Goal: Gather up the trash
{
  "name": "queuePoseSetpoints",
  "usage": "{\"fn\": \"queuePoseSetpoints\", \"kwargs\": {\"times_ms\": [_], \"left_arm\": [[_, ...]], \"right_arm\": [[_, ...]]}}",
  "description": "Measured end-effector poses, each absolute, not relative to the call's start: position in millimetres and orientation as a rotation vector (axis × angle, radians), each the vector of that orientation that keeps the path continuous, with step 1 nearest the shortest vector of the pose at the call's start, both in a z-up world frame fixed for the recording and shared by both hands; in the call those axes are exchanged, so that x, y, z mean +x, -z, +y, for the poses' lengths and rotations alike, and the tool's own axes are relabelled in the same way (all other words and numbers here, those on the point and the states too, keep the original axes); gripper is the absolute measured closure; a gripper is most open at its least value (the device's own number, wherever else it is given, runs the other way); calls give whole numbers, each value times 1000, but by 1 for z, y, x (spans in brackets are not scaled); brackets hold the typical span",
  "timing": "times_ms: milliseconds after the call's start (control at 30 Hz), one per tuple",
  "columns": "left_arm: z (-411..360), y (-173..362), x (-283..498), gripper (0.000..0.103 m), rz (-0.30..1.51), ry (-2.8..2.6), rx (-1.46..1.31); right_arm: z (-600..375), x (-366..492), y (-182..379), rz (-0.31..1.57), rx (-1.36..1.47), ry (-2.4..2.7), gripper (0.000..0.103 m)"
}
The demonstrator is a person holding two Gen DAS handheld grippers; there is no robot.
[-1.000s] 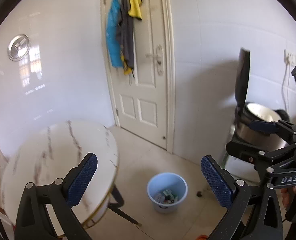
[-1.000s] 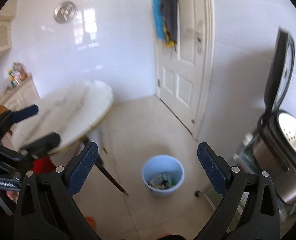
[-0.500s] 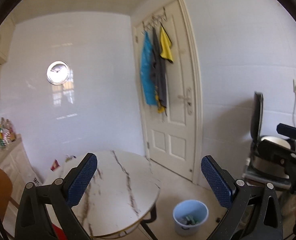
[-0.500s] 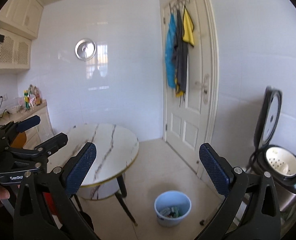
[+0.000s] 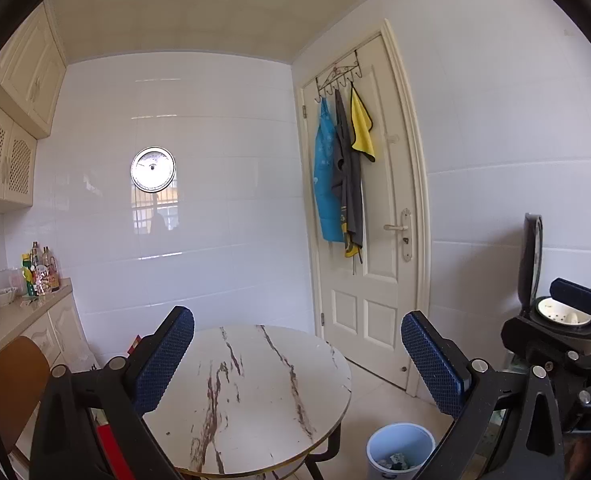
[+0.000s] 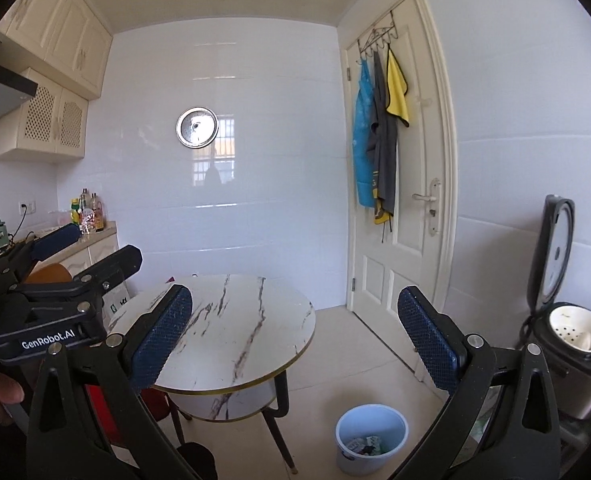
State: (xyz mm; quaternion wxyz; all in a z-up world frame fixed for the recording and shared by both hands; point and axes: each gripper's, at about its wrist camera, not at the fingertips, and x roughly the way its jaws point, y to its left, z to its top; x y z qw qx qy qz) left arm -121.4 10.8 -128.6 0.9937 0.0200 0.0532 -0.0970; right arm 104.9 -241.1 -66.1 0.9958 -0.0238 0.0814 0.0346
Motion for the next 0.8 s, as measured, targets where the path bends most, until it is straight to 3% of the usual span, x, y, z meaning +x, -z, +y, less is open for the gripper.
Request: {"fn": "queuePoseSetpoints", "kwargs": {"times_ms": [800], "left_arm": [[10,114,-74,0,130,205,42]], "right_arm": [[-241,105,71,161,-38,-37,0]]}}
